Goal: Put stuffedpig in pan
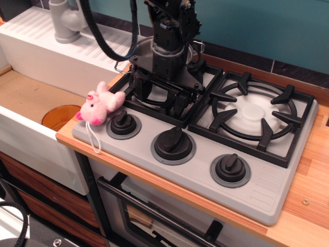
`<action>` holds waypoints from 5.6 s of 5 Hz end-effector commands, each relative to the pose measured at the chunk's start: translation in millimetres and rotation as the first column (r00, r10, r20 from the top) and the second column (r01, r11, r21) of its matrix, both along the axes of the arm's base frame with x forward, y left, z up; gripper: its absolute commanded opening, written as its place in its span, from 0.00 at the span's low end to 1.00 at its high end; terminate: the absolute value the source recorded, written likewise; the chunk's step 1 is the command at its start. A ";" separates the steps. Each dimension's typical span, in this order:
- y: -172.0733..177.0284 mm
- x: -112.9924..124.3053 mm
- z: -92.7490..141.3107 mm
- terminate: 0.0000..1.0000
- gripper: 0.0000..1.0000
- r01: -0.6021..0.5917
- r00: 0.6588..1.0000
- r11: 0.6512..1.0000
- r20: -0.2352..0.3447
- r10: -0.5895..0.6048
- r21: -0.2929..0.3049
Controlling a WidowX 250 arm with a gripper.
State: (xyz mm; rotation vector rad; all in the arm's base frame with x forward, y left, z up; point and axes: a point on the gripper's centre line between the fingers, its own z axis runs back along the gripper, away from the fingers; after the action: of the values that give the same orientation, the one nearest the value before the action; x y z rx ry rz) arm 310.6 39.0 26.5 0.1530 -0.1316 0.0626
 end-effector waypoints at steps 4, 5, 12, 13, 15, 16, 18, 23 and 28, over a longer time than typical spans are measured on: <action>-2.7 -8.0 51.8 0.00 1.00 -0.001 0.997 1.000 -0.076 0.003 0.026; -1.4 -8.4 60.7 0.00 1.00 0.009 0.996 1.000 -0.085 -0.006 0.028; 104.3 -26.1 34.6 0.00 1.00 0.118 0.993 0.989 -0.021 -0.116 0.093; 102.6 -34.4 16.1 0.00 1.00 0.096 0.995 0.992 -0.004 -0.097 0.085; 86.9 -49.7 -1.0 0.00 1.00 0.063 0.998 0.995 0.016 -0.065 0.074; 79.0 -47.5 -7.3 0.00 1.00 0.060 0.998 0.996 0.022 -0.062 0.068; 72.2 -32.4 -37.6 0.00 1.00 0.072 0.995 0.996 0.061 -0.075 0.055; 66.0 -11.4 -59.8 0.00 0.00 0.109 0.994 0.994 0.024 -0.110 0.004; 58.7 -8.8 42.5 0.00 0.00 0.074 0.992 0.989 -0.110 -0.060 0.127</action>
State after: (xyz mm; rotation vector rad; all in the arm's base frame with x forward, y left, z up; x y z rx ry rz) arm 290.8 96.6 44.4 0.2607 0.0543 -0.0369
